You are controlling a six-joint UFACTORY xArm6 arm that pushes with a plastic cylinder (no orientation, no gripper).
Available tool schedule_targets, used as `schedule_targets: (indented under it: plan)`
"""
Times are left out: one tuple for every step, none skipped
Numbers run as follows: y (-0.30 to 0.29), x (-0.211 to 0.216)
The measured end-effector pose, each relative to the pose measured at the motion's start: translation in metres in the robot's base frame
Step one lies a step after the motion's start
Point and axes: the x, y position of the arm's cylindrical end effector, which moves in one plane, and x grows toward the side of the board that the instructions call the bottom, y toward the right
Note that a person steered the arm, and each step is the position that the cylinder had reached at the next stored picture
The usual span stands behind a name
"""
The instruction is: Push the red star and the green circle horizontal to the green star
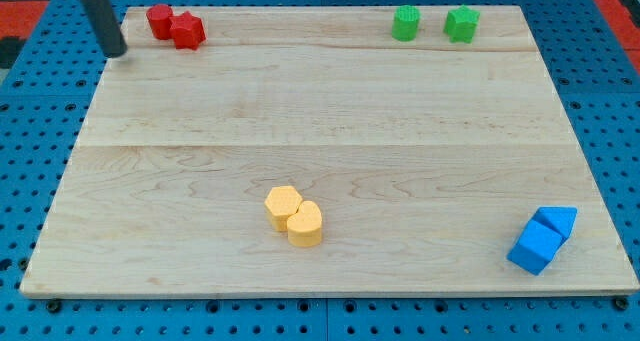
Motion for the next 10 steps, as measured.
schedule_targets:
  plan:
    - [0.054, -0.019]
    - [0.085, -0.03]
    - [0.138, -0.03]
    - [0.199, -0.033]
    - [0.154, -0.036]
    - [0.221, -0.041]
    - [0.306, -0.039]
    - [0.344, -0.023]
    - [0.268, -0.003]
    - [0.132, -0.007]
